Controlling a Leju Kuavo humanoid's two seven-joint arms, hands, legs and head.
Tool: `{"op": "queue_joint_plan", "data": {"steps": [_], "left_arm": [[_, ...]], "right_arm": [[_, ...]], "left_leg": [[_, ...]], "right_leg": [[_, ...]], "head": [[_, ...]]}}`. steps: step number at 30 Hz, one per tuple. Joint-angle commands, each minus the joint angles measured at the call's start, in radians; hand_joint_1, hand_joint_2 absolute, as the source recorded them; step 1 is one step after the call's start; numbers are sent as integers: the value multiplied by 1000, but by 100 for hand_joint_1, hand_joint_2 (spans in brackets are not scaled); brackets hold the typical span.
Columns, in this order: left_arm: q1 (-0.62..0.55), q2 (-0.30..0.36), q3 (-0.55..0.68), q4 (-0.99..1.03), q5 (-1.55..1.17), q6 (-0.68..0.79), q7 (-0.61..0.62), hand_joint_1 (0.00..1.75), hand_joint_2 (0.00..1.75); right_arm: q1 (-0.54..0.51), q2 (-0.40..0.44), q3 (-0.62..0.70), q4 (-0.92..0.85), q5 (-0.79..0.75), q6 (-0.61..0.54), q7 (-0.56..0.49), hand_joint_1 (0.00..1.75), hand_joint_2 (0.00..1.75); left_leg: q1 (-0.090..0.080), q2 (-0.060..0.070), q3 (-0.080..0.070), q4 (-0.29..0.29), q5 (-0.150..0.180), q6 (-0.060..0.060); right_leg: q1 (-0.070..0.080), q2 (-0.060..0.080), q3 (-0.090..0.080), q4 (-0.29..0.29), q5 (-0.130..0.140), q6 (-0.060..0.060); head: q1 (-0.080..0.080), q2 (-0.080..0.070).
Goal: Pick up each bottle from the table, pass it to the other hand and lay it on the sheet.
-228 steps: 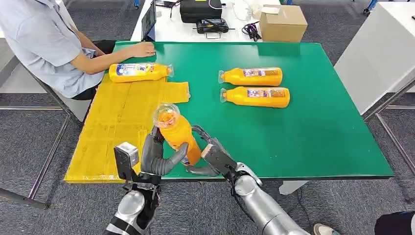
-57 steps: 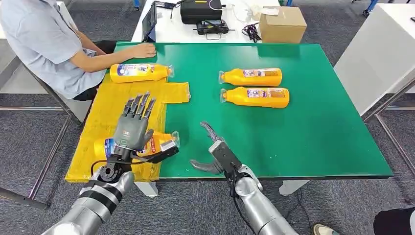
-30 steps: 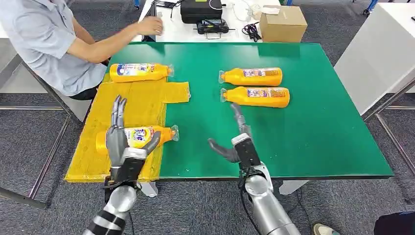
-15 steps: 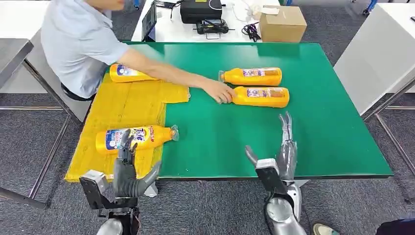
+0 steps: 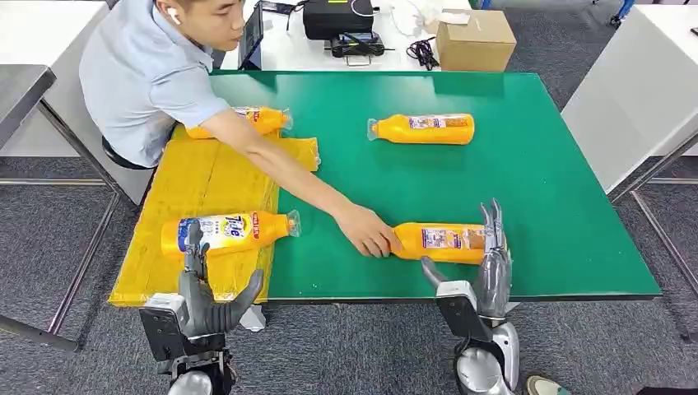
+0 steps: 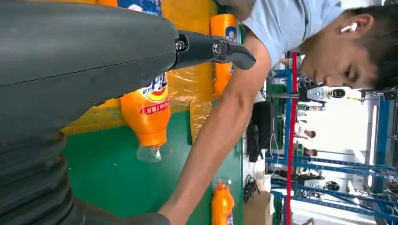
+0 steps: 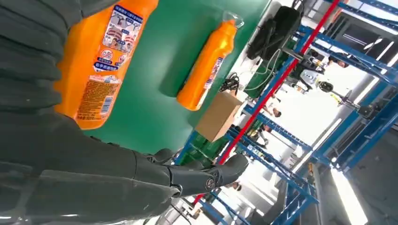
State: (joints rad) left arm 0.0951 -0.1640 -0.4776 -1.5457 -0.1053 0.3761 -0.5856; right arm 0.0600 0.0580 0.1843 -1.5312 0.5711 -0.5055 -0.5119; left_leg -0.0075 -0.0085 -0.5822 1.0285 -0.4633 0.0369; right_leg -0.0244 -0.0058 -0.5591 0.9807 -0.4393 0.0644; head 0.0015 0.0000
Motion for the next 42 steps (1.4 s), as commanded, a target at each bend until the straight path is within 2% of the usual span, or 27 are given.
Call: {"op": "queue_joint_plan", "data": {"steps": [1, 4, 6, 9, 13, 15, 20, 21, 26, 29, 33, 37, 42], "left_arm": [[-17, 8, -4, 46, 2, 0, 3, 0, 175], [-22, 15, -11, 54, 9, -12, 16, 0, 175], [-21, 22, -17, 57, -2, -33, 20, 0, 175], [-18, 17, -18, 56, -24, -65, 36, 0, 175], [-34, -2, -4, 78, -27, -97, 66, 0, 175], [-45, -13, 3, 92, -13, -116, 73, 0, 175], [-86, -18, -23, 119, -86, -70, 60, 0, 175], [-91, -21, -23, 130, -83, -68, 73, 0, 175], [-92, -16, -29, 144, -76, -77, 86, 0, 175], [-96, -18, -37, 154, -81, -85, 108, 0, 175], [-98, -25, -42, 155, -89, -86, 119, 0, 175], [-100, -26, -44, 155, -94, -88, 125, 0, 175], [-104, -27, -45, 163, -93, -96, 141, 0, 175]], "right_arm": [[0, -26, -7, 2, -3, 0, 3, 0, 175], [11, -43, -11, 4, 70, -18, 37, 0, 175], [17, -89, -29, 38, 244, -57, 119, 0, 175], [2, -159, -61, 108, 362, -10, 216, 0, 175], [-50, -207, -73, 222, 380, 131, 275, 0, 175], [-93, -218, -67, 287, 387, 156, 283, 0, 175], [-258, -212, -53, 499, 415, 133, 291, 0, 175], [-286, -213, -45, 537, 436, 117, 299, 0, 175], [-316, -207, -28, 579, 446, 113, 295, 0, 175], [-293, -209, -27, 563, 439, 123, 306, 0, 175], [-297, -211, -2, 584, 489, 82, 318, 0, 175], [-319, -195, 16, 592, 492, 100, 317, 0, 175], [-343, -194, 33, 623, 482, 141, 318, 0, 175]], "left_leg": [[1, 0, 2, 0, 0, -2], [2, 1, 3, -1, 0, -3], [2, -1, 3, -1, 0, -2], [2, -2, 3, -2, 0, -2], [2, -1, 4, -2, 0, -2], [1, 0, 3, -1, 0, -1], [-1, 2, 1, 0, 0, -1], [0, 6, 3, -1, 1, -2], [1, 3, 3, -1, 2, -1], [0, 2, 3, -1, 2, 0], [0, 1, 3, -1, 2, 0], [0, 4, 1, 0, 2, 0], [-1, 1, 0, 0, 2, 1]], "right_leg": [[2, 0, 2, -1, 0, -3], [3, 0, 3, -2, 0, -4], [2, -1, 3, -2, 0, -3], [2, -2, 5, -3, 0, -2], [2, -1, 5, -3, 1, -3], [1, 0, 4, -3, 1, -2], [-1, 2, 1, -2, 2, 0], [0, 6, 2, -3, 4, -2], [1, 2, 4, -3, 4, -1], [0, 2, 3, -3, 3, 0], [0, 0, 4, -3, 3, 0], [0, 4, 2, -1, 3, 0], [-1, 1, 1, -1, 3, 1]], "head": [[0, 0], [0, 0], [0, 0], [0, 0], [0, 0], [0, 0], [0, 0], [0, 0], [0, 0], [0, 0], [0, 0], [0, 0], [0, 0]]}}
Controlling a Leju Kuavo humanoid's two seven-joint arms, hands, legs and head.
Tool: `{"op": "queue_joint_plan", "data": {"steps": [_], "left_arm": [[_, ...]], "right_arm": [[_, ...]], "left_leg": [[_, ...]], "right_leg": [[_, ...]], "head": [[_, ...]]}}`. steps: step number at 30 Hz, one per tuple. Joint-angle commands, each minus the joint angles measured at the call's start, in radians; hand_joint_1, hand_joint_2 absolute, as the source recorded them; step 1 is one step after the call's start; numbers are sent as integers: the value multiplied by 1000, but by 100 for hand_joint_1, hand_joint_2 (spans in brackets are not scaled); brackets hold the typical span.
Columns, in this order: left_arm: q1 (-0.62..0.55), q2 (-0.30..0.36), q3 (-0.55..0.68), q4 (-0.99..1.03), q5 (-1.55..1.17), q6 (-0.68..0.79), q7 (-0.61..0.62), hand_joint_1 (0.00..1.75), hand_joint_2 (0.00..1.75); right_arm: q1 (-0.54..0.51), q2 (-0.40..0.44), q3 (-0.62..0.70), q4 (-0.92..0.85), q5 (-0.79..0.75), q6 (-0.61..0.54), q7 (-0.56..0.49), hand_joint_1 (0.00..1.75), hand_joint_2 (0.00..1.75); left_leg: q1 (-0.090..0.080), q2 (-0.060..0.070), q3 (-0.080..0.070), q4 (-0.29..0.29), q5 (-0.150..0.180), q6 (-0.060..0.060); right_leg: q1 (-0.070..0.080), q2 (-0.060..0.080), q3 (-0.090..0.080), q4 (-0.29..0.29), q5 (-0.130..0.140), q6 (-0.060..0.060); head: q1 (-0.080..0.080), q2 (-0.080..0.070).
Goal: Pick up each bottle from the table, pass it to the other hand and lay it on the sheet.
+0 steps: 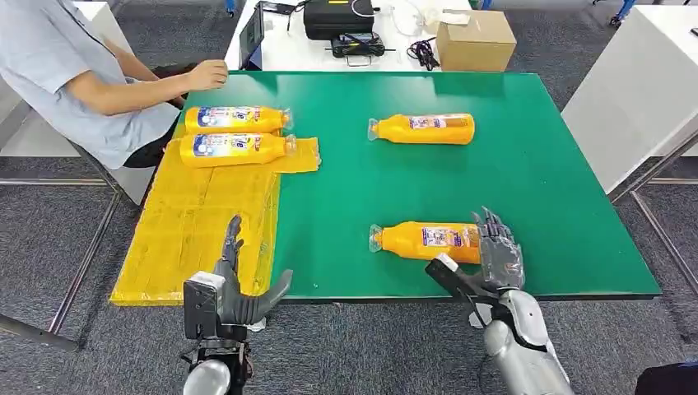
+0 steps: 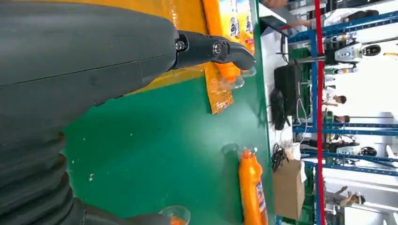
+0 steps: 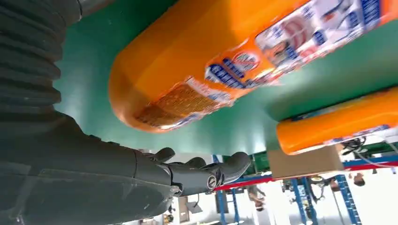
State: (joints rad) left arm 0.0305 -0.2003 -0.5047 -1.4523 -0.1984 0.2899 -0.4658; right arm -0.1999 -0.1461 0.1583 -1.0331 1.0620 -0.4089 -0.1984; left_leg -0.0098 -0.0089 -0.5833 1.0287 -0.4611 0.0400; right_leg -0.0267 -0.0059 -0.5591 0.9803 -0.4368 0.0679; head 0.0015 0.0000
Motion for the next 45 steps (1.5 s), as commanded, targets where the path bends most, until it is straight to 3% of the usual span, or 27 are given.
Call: {"op": "queue_joint_plan", "data": {"steps": [1, 13, 17, 25, 29, 37, 38, 39, 40, 45], "left_arm": [[-42, 11, -21, 71, -1, -13, 27, 0, 175], [-49, 12, -15, 68, -10, -21, 51, 0, 175], [-47, 16, -17, 69, -5, -37, 65, 0, 175], [-45, 20, -19, 57, -21, -44, 78, 0, 175], [-43, 18, -12, 68, -28, -42, 85, 0, 175], [-46, 19, -15, 85, -40, -35, 85, 0, 175], [-45, 19, -15, 85, -43, -33, 85, 0, 175], [-45, 19, -15, 85, -43, -33, 85, 0, 175], [-45, 19, -14, 85, -43, -33, 85, 0, 175], [-61, 20, -18, 105, -46, -37, 80, 0, 175]], "right_arm": [[-100, 12, 65, 155, -16, 78, 13, 0, 175], [-193, 8, 151, 255, 7, 146, 34, 0, 175], [-230, 8, 176, 267, -16, 221, 63, 0, 175], [-262, -14, 232, 273, 20, 250, 119, 0, 175], [-300, -34, 277, 326, 38, 364, 195, 0, 175], [-309, -51, 287, 397, 15, 404, 208, 0, 175], [-306, -56, 289, 393, 15, 403, 207, 49, 175], [-306, -56, 289, 393, 15, 403, 207, 49, 175], [-301, -60, 288, 388, 11, 404, 203, 175, 175], [-284, -93, 277, 365, -71, 454, 120, 175, 175]], "left_leg": [[2, 3, 2, -1, 0, -3], [3, 4, 3, -1, 0, -4], [2, 5, 2, 0, 0, -3], [2, 3, 2, 0, 0, -3], [2, 3, 3, 0, 0, -3], [2, 0, 5, -1, 1, -2], [1, 0, 5, -1, 1, -1], [2, -1, 5, -1, 2, -2], [3, -1, 5, -1, 2, -3], [2, -2, 5, 0, 3, 0]], "right_leg": [[2, 3, 2, -1, 1, -4], [3, 4, 2, -1, 1, -5], [2, 4, 1, -1, 1, -4], [2, 2, 2, -1, 1, -3], [2, 2, 2, -1, 1, -3], [2, -1, 5, -2, 1, -2], [1, 0, 5, -2, 1, -1], [2, -1, 6, -3, 2, -2], [3, -2, 6, -4, 2, -3], [2, -2, 6, -3, 3, -1]], "head": [[0, 0], [0, 0], [0, 0], [0, 0], [0, 0], [0, 0], [0, 0], [0, 0], [0, 0], [0, 0]]}}
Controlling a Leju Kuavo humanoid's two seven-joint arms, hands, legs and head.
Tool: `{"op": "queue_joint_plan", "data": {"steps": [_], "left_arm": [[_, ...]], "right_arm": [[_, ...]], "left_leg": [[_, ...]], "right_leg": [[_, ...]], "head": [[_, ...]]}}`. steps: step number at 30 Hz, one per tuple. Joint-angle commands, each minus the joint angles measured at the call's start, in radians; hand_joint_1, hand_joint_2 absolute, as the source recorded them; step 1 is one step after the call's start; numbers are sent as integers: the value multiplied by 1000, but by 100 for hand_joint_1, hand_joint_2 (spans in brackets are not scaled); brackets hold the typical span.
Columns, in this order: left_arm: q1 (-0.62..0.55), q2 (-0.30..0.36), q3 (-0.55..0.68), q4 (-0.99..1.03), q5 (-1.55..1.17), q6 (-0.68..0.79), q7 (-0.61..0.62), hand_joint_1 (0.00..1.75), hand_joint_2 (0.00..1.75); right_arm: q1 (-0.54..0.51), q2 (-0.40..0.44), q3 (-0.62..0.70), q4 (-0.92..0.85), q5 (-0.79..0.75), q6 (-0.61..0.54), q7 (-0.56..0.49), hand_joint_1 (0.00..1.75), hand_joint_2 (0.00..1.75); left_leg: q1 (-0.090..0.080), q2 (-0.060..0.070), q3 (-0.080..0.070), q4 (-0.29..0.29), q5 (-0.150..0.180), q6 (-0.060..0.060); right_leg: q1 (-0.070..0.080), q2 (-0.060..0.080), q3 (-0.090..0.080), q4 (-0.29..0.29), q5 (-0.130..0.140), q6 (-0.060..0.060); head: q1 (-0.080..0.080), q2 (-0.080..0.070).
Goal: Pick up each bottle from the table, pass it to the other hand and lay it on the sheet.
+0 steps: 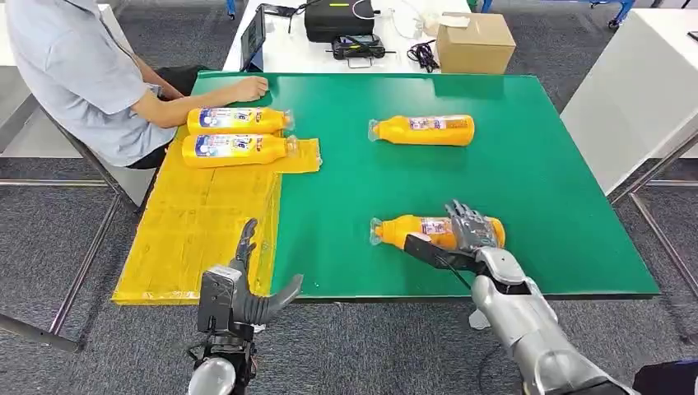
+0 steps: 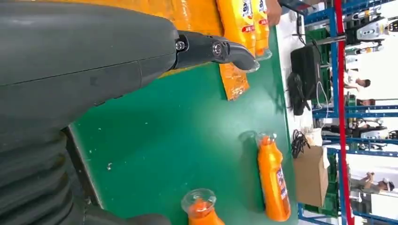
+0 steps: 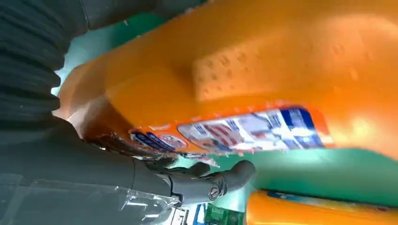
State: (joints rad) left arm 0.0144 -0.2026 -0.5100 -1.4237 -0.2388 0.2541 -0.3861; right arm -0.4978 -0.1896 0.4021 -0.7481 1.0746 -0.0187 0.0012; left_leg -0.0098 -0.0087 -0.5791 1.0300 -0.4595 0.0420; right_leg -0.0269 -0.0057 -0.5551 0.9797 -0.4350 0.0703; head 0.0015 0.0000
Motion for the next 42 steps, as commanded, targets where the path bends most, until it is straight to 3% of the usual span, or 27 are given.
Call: {"op": "queue_joint_plan", "data": {"steps": [1, 13, 16, 29, 31, 34, 39, 42], "left_arm": [[-49, 22, -14, 82, -4, -3, -4, 0, 175], [-78, 25, -31, 112, 18, -18, -33, 0, 175], [-66, -1, 1, 97, 102, -22, -57, 0, 175], [-58, -10, 11, 87, 138, -23, -58, 0, 175], [-41, -44, 52, 88, 275, -42, -37, 0, 175], [-33, -44, 51, 108, 423, -82, 14, 0, 175], [-43, -8, 11, 159, 564, -217, 52, 0, 175], [-75, 21, -29, 196, 592, -316, 61, 0, 175]], "right_arm": [[18, -53, 25, 79, -104, 69, -97, 175, 175], [70, -63, -84, 36, -358, 114, -262, 175, 175], [103, -40, -115, -22, -462, 115, -319, 175, 175], [117, -37, -121, -50, -490, 119, -326, 175, 175], [159, -4, -166, -128, -591, 136, -391, 175, 175], [202, 48, -174, -266, -657, 133, -394, 175, 175], [163, 104, -140, -344, -769, 187, -402, 175, 175], [114, 137, -95, -329, -816, 220, -413, 175, 175]], "left_leg": [[2, -3, 1, -1, 1, -2], [3, -4, 2, 0, 1, -3], [3, -2, 3, 0, 1, -3], [3, 3, 5, 1, 1, -2], [3, 3, 4, 1, 1, -2], [5, 4, 3, 0, 1, -4], [3, 11, 3, -1, 0, -5], [2, 9, 0, 1, 1, -3]], "right_leg": [[2, -3, 3, -2, 0, -3], [3, -4, 5, -4, 2, -3], [3, -2, 5, -4, 2, -3], [3, 1, 5, -3, 4, -4], [3, 0, 5, -3, 4, -5], [5, 1, 4, -4, 5, -7], [4, 9, 2, -2, 6, -8], [2, 8, -2, 0, 5, -5]], "head": [[0, 0], [0, 0], [0, 0], [0, 0], [0, 0], [0, 0], [0, 0], [-1, 0]]}}
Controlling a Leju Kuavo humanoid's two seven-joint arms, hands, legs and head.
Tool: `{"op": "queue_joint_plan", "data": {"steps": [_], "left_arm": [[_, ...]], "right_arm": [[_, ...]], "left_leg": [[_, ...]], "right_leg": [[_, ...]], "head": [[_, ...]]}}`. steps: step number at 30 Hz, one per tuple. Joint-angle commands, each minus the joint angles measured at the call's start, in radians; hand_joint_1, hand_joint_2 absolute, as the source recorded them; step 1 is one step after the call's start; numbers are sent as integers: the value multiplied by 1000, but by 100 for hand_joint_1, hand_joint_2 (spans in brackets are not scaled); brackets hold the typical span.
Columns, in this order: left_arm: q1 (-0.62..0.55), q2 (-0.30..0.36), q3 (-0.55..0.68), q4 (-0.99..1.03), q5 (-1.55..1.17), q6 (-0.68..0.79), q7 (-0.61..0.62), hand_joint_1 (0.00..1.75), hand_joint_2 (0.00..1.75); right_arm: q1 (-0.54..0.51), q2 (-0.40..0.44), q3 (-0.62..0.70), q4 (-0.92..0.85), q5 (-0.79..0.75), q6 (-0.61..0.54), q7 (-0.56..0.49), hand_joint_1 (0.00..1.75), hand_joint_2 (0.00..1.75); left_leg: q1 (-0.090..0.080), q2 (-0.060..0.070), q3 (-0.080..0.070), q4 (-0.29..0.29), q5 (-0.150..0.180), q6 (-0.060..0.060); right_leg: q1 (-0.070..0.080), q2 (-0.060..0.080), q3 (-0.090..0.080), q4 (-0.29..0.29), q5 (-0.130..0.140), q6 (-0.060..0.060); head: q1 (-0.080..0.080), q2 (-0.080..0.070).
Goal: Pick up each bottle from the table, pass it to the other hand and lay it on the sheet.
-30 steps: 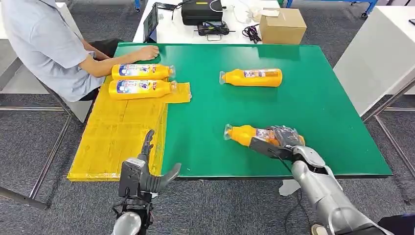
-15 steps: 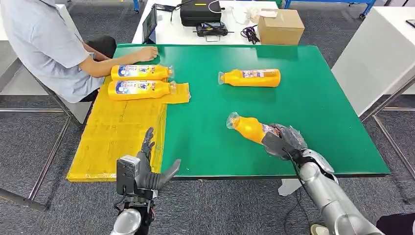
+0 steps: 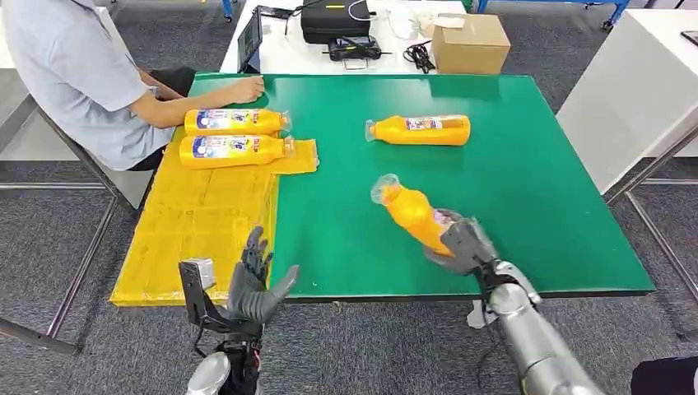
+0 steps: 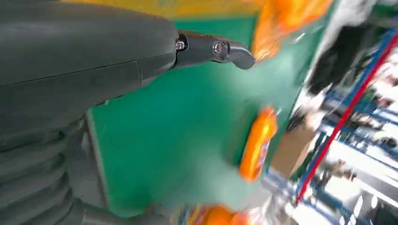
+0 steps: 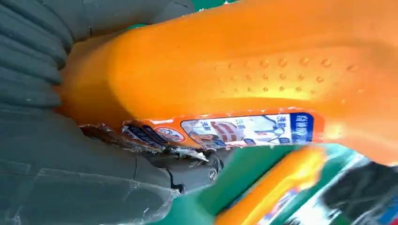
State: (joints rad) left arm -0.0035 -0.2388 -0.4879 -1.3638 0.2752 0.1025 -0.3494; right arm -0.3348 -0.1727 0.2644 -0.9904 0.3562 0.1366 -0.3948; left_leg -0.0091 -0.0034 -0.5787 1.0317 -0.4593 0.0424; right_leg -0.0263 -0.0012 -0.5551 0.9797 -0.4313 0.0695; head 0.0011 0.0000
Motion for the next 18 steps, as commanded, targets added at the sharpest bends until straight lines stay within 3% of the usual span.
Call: {"op": "queue_joint_plan", "data": {"steps": [1, 5, 10, 18], "left_arm": [[-66, 63, -63, 140, 59, -168, 16, 0, 175], [-124, 74, -115, 207, -37, -147, 45, 0, 175], [-166, 64, -144, 248, -149, -117, -15, 0, 175], [-199, 39, -111, 224, -241, -16, -59, 0, 175]], "right_arm": [[-53, 131, 50, -83, -108, 71, -19, 175, 175], [-56, 155, 108, -44, -132, 104, -33, 175, 175], [-86, 182, 161, 27, -157, 113, -41, 175, 175], [-137, 216, 271, 120, -124, 90, -16, 175, 175]], "left_leg": [[1, 2, -3, -1, 2, -2], [3, 2, -4, -1, 2, -3], [2, -1, -6, -1, 3, -2], [2, -2, -7, 0, 3, -3]], "right_leg": [[1, 2, -3, 0, 1, -3], [2, 3, -3, 0, 1, -4], [1, 0, -4, 0, 1, -3], [2, 0, -5, 0, 1, -3]], "head": [[0, 0], [0, 0], [0, 0], [0, 0]]}}
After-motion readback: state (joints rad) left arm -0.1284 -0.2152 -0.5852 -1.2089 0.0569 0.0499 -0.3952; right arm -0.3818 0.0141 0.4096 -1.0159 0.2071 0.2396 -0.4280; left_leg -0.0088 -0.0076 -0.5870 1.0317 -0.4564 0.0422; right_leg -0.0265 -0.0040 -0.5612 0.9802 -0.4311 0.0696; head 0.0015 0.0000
